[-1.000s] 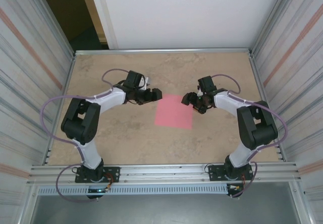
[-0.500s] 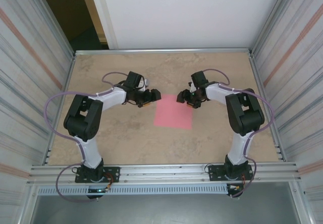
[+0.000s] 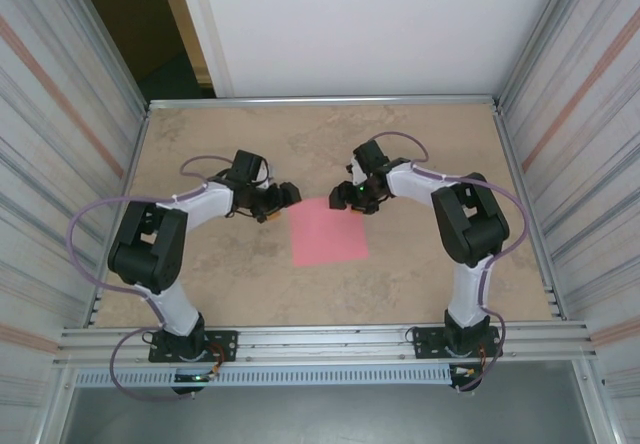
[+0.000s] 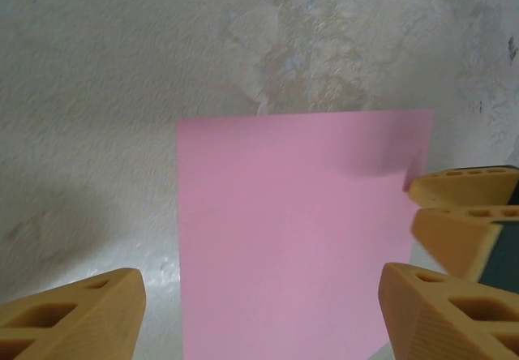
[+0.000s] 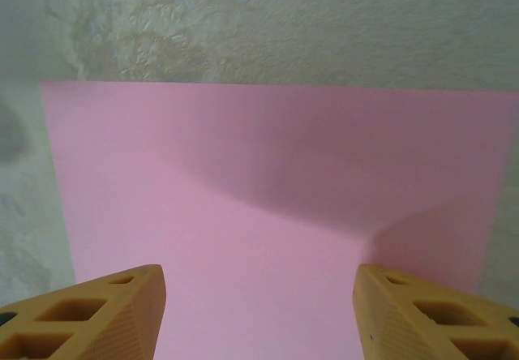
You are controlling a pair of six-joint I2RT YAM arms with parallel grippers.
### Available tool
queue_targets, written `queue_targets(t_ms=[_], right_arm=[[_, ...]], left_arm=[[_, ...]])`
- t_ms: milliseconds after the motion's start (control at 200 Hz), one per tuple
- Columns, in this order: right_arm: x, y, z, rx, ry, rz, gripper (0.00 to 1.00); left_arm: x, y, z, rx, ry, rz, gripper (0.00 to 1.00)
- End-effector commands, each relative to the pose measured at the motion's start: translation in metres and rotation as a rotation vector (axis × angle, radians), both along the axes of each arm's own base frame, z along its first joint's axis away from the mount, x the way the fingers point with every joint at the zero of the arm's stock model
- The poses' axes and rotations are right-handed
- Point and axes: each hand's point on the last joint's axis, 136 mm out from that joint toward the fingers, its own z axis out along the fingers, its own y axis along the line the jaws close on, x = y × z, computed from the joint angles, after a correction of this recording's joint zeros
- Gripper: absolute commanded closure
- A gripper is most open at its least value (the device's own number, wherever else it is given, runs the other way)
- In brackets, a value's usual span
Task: Fold a paper plane with a square sheet of paper (pick it up from the middle)
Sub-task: Move the square sheet of paper to the center of the table, then first fold in half a square sheet of paper at the center of the table.
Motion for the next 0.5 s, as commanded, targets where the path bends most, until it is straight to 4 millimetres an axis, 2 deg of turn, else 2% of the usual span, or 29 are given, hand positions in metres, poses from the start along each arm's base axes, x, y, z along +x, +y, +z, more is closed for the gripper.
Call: queue_targets(t_ms=[0, 85, 150, 251, 496], right_arm=[[0.001, -0.011, 0.039, 0.089, -0.014, -0.1, 0.39], [-0.012, -0.018, 0.032, 0.097, 0.041, -0.112, 0.41], [-0.022, -0.022, 0.023, 0.09, 0.087, -0.101, 0.48], [-0.031, -0.027, 0.014, 0.052, 0.112, -0.076, 0.54], [-0.035, -0.027, -0.002, 0.022, 0.166, -0.051, 0.58]], left_arm=[[-0.02, -0.003, 0.007, 0.008, 0.043, 0.008, 0.25], [-0.035, -0.013, 0.007, 0.028, 0.068, -0.011, 0.27], [-0.045, -0.02, 0.003, 0.042, 0.096, -0.019, 0.3], [-0.056, -0.019, -0.007, 0.086, 0.148, 0.023, 0.34], [-0.056, -0.029, -0.014, 0.057, 0.17, 0.033, 0.37]])
